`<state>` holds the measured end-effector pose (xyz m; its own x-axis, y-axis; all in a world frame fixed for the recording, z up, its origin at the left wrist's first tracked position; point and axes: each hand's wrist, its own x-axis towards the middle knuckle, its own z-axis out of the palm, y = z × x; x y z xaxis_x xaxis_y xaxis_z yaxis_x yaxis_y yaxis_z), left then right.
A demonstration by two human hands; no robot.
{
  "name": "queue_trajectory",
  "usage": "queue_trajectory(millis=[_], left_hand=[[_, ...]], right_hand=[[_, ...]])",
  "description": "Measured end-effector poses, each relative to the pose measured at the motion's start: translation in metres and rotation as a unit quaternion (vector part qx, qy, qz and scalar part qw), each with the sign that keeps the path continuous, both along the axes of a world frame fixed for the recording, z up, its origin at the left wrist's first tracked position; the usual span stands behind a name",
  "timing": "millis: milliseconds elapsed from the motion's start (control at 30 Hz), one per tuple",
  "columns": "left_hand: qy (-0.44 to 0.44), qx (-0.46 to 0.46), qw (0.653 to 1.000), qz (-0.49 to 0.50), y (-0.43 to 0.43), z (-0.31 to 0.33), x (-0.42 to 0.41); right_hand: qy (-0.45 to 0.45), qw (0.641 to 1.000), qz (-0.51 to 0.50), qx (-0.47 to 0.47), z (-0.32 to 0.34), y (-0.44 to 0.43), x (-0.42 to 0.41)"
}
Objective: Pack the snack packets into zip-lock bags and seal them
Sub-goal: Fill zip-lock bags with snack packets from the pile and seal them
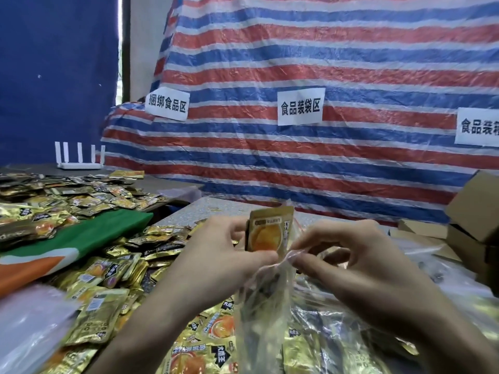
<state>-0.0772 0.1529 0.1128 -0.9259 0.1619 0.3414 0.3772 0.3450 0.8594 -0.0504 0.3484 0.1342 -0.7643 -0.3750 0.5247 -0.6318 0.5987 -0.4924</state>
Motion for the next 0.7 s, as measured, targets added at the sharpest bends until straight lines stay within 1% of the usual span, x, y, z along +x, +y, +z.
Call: queue_trajectory(millis=[100, 233, 300, 367, 433, 467, 533, 567, 633, 700], left_hand=[[-0.034, -0.017, 0.996, -0.080, -0.006, 0.006, 0.002], [-0.074, -0.018, 0.988, -0.133, -0.023, 0.015, 0.001], [-0.083, -0.005, 0.987, -0.138, -0.026, 0.016, 0.000], [-0.075, 0.033, 0.993, -0.086, -0.025, 0.013, -0.009], [-0.063, 0.063, 0.996, 0.003, -0.021, 0.003, -0.032], [-0.051, 0.046, 0.996, 0.050, -0.018, -0.006, -0.047], [-0.034, -0.038, 0.990, 0.128, -0.013, -0.030, -0.080], [-0.034, -0.077, 0.985, 0.153, -0.010, -0.046, -0.097], [-0.024, -0.121, 0.974, 0.191, -0.005, -0.075, -0.127], [-0.018, -0.164, 0.965, 0.205, 0.002, -0.104, -0.152]], right_hand=[[-0.021, 1.000, -0.014, 0.000, 0.005, 0.005, 0.005], [-0.082, 0.994, -0.038, 0.058, 0.008, 0.009, 0.008], [-0.096, 0.992, -0.039, 0.071, 0.008, 0.010, 0.008], [-0.099, 0.992, -0.039, 0.068, 0.008, 0.011, 0.006], [-0.119, 0.988, -0.032, 0.091, 0.008, 0.011, 0.004], [-0.139, 0.984, -0.023, 0.107, 0.007, 0.010, 0.004], [-0.176, 0.975, -0.006, 0.136, 0.006, 0.007, 0.003], [-0.184, 0.973, -0.001, 0.142, 0.005, 0.006, 0.002], [-0.187, 0.971, 0.005, 0.146, 0.006, 0.005, 0.001], [-0.189, 0.971, 0.011, 0.146, 0.007, 0.005, 0.001]])
